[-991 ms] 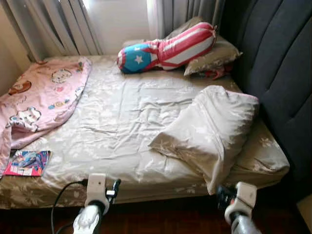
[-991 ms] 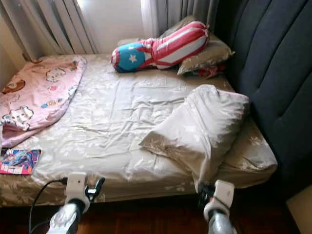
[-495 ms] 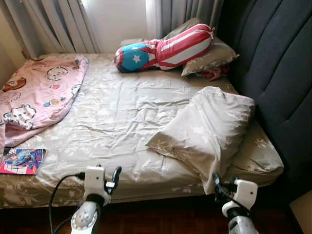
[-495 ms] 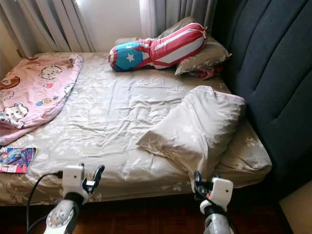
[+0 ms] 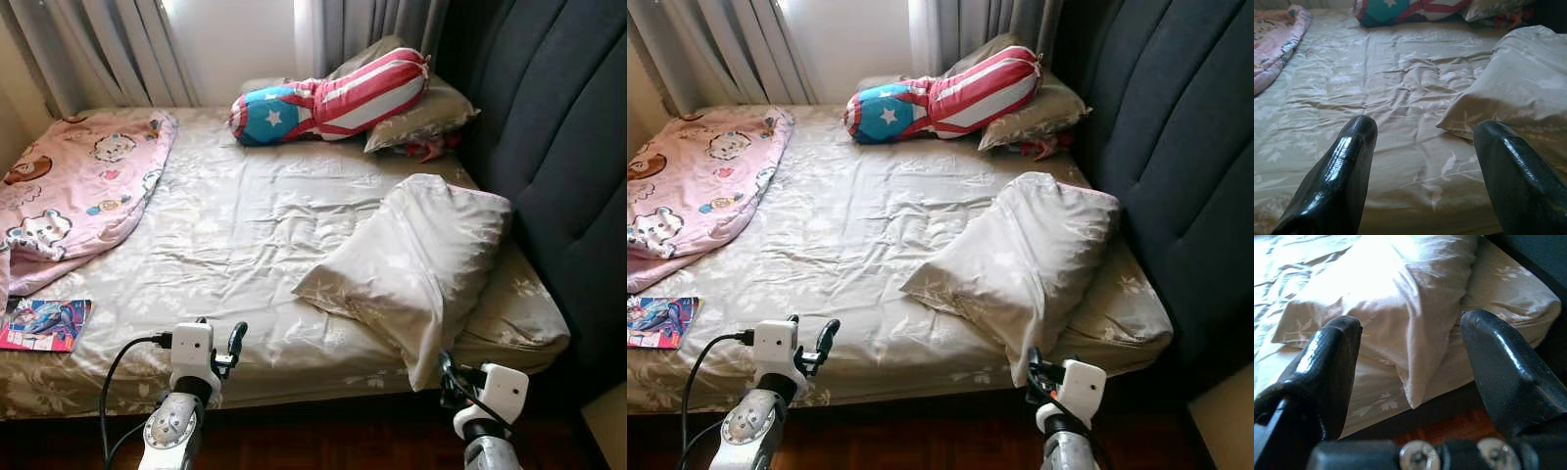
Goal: Clean up the room
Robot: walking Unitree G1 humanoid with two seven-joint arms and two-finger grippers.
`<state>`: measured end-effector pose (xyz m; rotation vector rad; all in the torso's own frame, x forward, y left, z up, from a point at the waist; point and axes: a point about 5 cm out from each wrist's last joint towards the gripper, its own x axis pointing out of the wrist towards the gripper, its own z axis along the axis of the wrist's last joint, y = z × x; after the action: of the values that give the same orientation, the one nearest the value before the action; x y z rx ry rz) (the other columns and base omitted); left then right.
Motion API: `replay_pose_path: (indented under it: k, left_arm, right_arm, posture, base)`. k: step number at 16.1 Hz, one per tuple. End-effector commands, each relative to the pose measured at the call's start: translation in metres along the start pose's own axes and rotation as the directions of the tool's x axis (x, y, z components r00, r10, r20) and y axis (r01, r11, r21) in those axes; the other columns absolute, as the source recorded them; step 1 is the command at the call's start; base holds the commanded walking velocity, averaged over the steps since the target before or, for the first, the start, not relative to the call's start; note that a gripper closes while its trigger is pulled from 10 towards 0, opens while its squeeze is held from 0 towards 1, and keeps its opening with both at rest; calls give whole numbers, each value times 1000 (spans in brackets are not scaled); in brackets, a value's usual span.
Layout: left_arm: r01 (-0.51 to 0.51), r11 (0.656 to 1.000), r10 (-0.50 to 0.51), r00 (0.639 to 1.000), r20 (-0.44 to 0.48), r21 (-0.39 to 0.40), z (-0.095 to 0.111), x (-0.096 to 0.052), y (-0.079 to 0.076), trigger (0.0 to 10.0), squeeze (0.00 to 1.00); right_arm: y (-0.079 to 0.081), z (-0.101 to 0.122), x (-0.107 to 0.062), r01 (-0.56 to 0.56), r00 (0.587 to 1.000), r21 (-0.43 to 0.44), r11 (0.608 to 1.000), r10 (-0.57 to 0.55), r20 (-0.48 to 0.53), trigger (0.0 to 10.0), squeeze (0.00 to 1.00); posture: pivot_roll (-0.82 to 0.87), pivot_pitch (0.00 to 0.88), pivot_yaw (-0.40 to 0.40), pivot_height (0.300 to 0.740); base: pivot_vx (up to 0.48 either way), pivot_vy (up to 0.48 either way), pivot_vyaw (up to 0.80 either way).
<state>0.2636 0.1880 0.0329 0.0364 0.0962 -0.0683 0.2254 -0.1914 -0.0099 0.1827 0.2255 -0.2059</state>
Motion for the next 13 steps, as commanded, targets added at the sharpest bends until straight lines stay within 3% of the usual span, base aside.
replay_pose_path:
  k: [1,2,13]
  left_arm:
    - [12,1000,-12,1000,3,-9,2,1,-2,10000,0]
    - [13,1000,-13,1000,3,-10,2,0,-2,10000,0]
    - [15,1000,-15,1000,-3,-23,3,0,-3,10000,0]
  right_arm:
    - [-2,1,1,23,1000,14,1000,-23,-8,10000,0]
    - [-2,1,2,23,1000,16,1000,-23,-6,10000,0]
    - [11,5,7,-36,999,15,999,36,-2,10000,0]
  posture:
    - [-64,0,0,740]
    - [-64,0,0,740]
    - [-57,0,-7,740]
  base:
    - [304,0,-738]
    - [315,0,-738]
    - [333,0,0]
